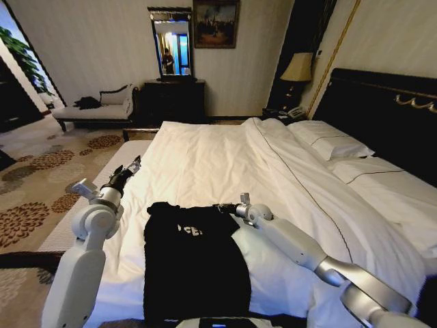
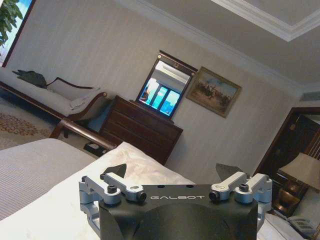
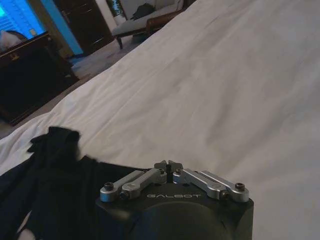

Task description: Fold the clothes on the bed.

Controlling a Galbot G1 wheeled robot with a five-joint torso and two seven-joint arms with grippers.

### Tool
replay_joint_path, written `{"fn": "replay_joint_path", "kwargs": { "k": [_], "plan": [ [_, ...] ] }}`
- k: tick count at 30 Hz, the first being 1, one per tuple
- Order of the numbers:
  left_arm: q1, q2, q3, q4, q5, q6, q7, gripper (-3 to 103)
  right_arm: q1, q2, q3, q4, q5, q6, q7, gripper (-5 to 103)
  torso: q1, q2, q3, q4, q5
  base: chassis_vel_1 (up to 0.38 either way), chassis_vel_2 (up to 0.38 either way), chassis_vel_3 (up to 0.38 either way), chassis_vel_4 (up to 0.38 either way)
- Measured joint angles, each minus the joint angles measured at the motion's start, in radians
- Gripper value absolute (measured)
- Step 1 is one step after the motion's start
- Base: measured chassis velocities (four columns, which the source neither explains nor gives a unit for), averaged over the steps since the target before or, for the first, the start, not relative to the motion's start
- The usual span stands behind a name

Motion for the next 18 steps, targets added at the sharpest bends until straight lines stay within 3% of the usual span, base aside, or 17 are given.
{"fn": "replay_joint_path", "kwargs": {
  "k": [12, 18],
  "plan": [
    [-0.004, -0.002, 0.004, 0.003, 0.0, 0.0, -0.001, 100, 0.012, -0.005, 0.048, -0.091, -0.053, -0.003, 0.045, 1, 0.0, 0.0, 0.0, -0.0001, 0.0002, 0.0, 0.0, 0.0, 0.0],
    [-0.005, -0.001, 0.009, 0.009, 0.001, 0.0, -0.001, 100, -0.011, -0.042, 0.082, -0.069, -0.057, -0.003, 0.054, 1, 0.0, 0.0, 0.0, -0.0003, 0.0001, 0.0, 0.0, 0.0, 0.0]
  ]
}}
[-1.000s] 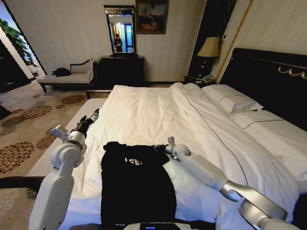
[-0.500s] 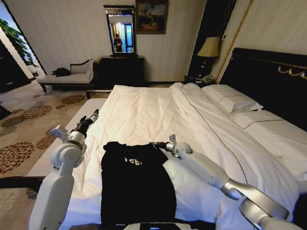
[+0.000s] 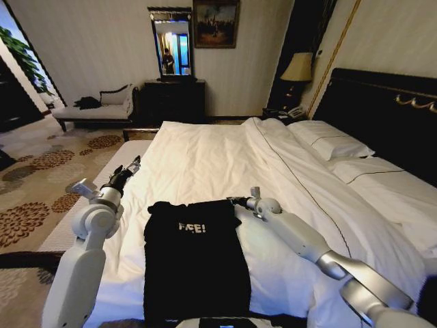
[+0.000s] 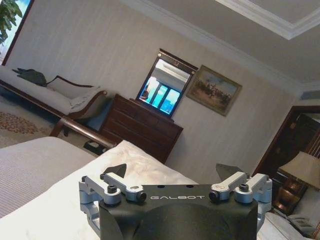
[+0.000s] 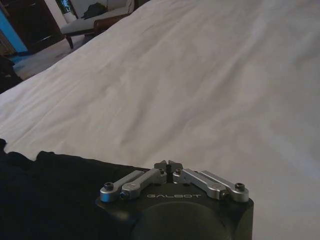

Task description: Fold the clothes on the bed.

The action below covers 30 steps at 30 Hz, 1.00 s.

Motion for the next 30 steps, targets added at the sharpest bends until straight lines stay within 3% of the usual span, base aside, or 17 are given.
{"fn": "replay_joint_path", "kwargs": {
  "k": [12, 23, 28, 30],
  "plan": [
    [0.009, -0.004, -0.001, -0.011, 0.005, 0.001, -0.001, 100, -0.066, -0.006, 0.159, 0.048, 0.028, -0.004, 0.043, 0, 0.0, 0.0, 0.0, 0.0003, 0.0, 0.0, 0.0, 0.0, 0.0],
    [0.026, -0.006, -0.006, -0.034, 0.006, 0.004, -0.004, 100, -0.151, -0.017, 0.161, 0.091, -0.01, -0.004, 0.087, 0, 0.0, 0.0, 0.0, 0.0001, -0.0001, 0.0, 0.0, 0.0, 0.0],
    [0.042, -0.002, -0.022, -0.047, 0.006, 0.004, -0.005, 100, -0.169, -0.022, 0.153, 0.107, -0.016, -0.005, 0.154, -2, 0.0, 0.0, 0.0, 0.0002, -0.0002, 0.0, 0.0, 0.0, 0.0],
    [0.05, -0.002, -0.028, -0.054, 0.006, 0.004, -0.005, 100, -0.171, -0.023, 0.151, 0.116, -0.016, 0.007, 0.177, 8, 0.0, 0.0, 0.0, 0.0001, -0.0002, 0.0, 0.0, 0.0, 0.0]
  ]
}}
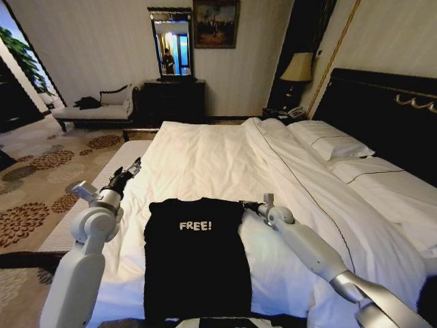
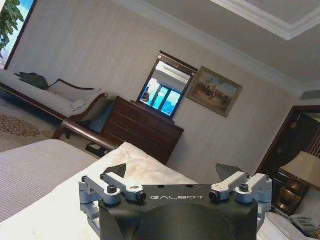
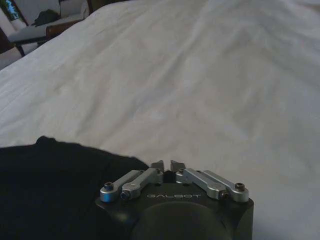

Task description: Fold the clothes on the bed.

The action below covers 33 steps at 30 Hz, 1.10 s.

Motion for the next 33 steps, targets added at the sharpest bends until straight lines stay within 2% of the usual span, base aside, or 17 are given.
{"fn": "replay_joint_path", "kwargs": {
  "k": [1, 4, 6, 7, 10, 11, 14, 15, 17, 18, 19, 20, 24, 33],
  "plan": [
    [0.0, 0.0, 0.0, 0.0, 0.0, 0.0, 0.0, 100, 0.0, 0.0, 0.0, 0.0, 0.0, 0.0, 0.0, 8, 0.0, 0.0, 0.0, 0.0, 0.0, 0.0, 0.0, 0.0, 0.0],
    [0.008, -0.002, -0.004, -0.005, 0.001, 0.0, 0.0, 100, 0.006, 0.002, -0.009, 0.017, -0.002, 0.064, -0.012, 19, 0.0, 0.0, 0.0, -0.0001, 0.0, 0.0, 0.0, 0.0, 0.0],
    [0.014, -0.004, -0.006, -0.008, 0.005, 0.0, -0.001, 100, 0.035, 0.01, -0.027, 0.015, -0.007, 0.125, -0.052, 30, 0.0, 0.0, 0.0, -0.0001, -0.0001, 0.0, 0.0, 0.0, 0.0],
    [0.014, -0.004, -0.006, -0.008, 0.005, 0.0, -0.001, 100, 0.035, 0.01, -0.027, 0.015, -0.007, 0.125, -0.052, 30, 0.0, 0.0, 0.0, -0.0001, -0.0001, 0.0, 0.0, 0.0, 0.0],
    [0.019, -0.006, -0.006, -0.012, 0.009, 0.0, -0.001, 100, 0.096, 0.029, -0.076, -0.029, -0.008, 0.157, -0.113, 41, 0.0, 0.0, 0.0, 0.0003, -0.0002, 0.0, 0.0, 0.0, 0.0],
    [0.019, -0.006, -0.006, -0.012, 0.009, 0.0, -0.001, 100, 0.096, 0.029, -0.076, -0.029, -0.008, 0.157, -0.113, 41, 0.0, 0.0, 0.0, 0.0003, -0.0002, 0.0, 0.0, 0.0, 0.0],
    [0.023, -0.008, -0.006, -0.017, 0.012, 0.001, -0.003, 100, 0.167, 0.052, -0.159, -0.122, -0.017, 0.144, -0.207, 58, 0.0, 0.0, 0.0, 0.0001, -0.0001, 0.0, 0.0, 0.0, 0.0],
    [0.023, -0.008, -0.006, -0.017, 0.012, 0.001, -0.003, 100, 0.167, 0.052, -0.159, -0.122, -0.017, 0.144, -0.207, 58, 0.0, 0.0, 0.0, 0.0001, -0.0001, 0.0, 0.0, 0.0, 0.0],
    [0.029, -0.008, -0.011, -0.018, 0.014, 0.001, -0.004, 100, 0.196, 0.067, -0.202, -0.168, -0.024, 0.116, -0.256, 69, 0.0, 0.0, 0.0, 0.0001, 0.0, 0.0, 0.0, 0.0, 0.0],
    [0.031, -0.008, -0.012, -0.018, 0.015, 0.001, -0.004, 100, 0.205, 0.075, -0.214, -0.188, -0.04, 0.107, -0.283, 69, 0.0, 0.0, 0.0, 0.0001, 0.0001, 0.0, 0.0, 0.0, 0.0],
    [0.034, -0.009, -0.015, -0.018, 0.017, 0.001, -0.005, 100, 0.222, 0.102, -0.23, -0.234, -0.103, 0.107, -0.345, 74, 0.0, 0.0, 0.0, -0.0002, -0.0001, 0.0, 0.0, 0.0, 0.0],
    [0.034, -0.009, -0.015, -0.018, 0.017, 0.001, -0.005, 100, 0.222, 0.102, -0.23, -0.234, -0.103, 0.107, -0.345, 74, 0.0, 0.0, 0.0, -0.0002, -0.0001, 0.0, 0.0, 0.0, 0.0],
    [0.036, -0.013, -0.018, -0.018, 0.018, 0.001, -0.005, 100, 0.256, 0.172, -0.243, -0.32, -0.18, 0.119, -0.394, 95, 0.0, 0.0, 0.0, 0.0004, 0.0, 0.0, 0.0, 0.0, 0.0],
    [0.027, -0.014, -0.014, -0.004, 0.02, 0.001, -0.006, 100, 0.269, 0.189, -0.248, -0.36, -0.215, 0.118, -0.411, 103, 0.0, 0.0, 0.0, -0.0001, 0.0, 0.0, 0.0, 0.0, 0.0]
  ]
}}
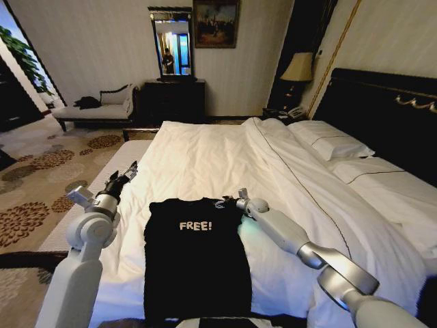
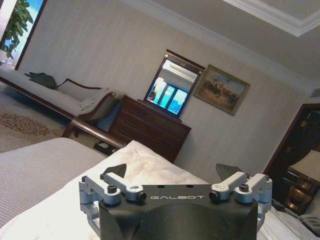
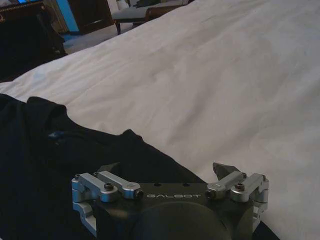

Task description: Fold the clothes on the bed.

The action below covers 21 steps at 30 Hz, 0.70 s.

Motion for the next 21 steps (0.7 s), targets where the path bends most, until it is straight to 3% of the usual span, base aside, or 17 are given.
{"fn": "replay_joint_path", "kwargs": {
  "k": [2, 5, 9, 11, 15, 17, 21],
  "plan": [
    [-0.003, 0.0, 0.002, 0.002, 0.0, 0.0, 0.0, 100, 0.0, 0.001, 0.001, -0.002, -0.002, -0.003, 0.0, 103, 0.0, 0.0, 0.0, 0.0, 0.0, 0.0, 0.0, 0.0, 0.0],
    [-0.009, -0.002, 0.008, 0.008, 0.0, 0.0, 0.0, 100, -0.001, 0.002, 0.004, -0.003, -0.003, -0.008, -0.003, 94, 0.0, 0.0, 0.0, 0.0002, 0.0, 0.0, 0.0, 0.0, 0.0],
    [-0.015, -0.001, 0.01, 0.015, 0.0, 0.0, 0.0, 100, -0.006, -0.001, 0.005, -0.003, -0.013, -0.008, -0.022, 73, 0.0, 0.0, 0.0, 0.0001, 0.0001, 0.0, 0.0, 0.0, 0.0],
    [-0.016, 0.0, 0.01, 0.016, 0.0, 0.0, 0.0, 100, -0.006, -0.001, 0.005, -0.003, -0.014, -0.007, -0.024, 73, 0.0, 0.0, 0.0, 0.0001, 0.0001, 0.0, 0.0, 0.0, 0.0],
    [-0.017, 0.003, 0.009, 0.018, 0.0, -0.001, -0.001, 100, -0.007, 0.0, 0.003, -0.003, -0.018, -0.002, -0.025, 51, 0.0, 0.0, 0.0, 0.0003, 0.0001, 0.0, 0.0, 0.0, 0.0],
    [-0.017, 0.003, 0.009, 0.019, 0.0, -0.001, -0.001, 100, -0.006, 0.001, 0.003, -0.002, -0.018, 0.0, -0.025, 51, 0.0, 0.0, 0.0, 0.0003, 0.0001, 0.0, 0.0, 0.0, 0.0],
    [-0.019, 0.003, 0.011, 0.021, 0.0, -0.001, -0.001, 100, -0.004, 0.0, 0.002, -0.005, -0.009, 0.022, -0.005, 30, 0.0, 0.0, 0.0, 0.0003, 0.0001, 0.0, 0.0, 0.0, 0.0]
  ]
}}
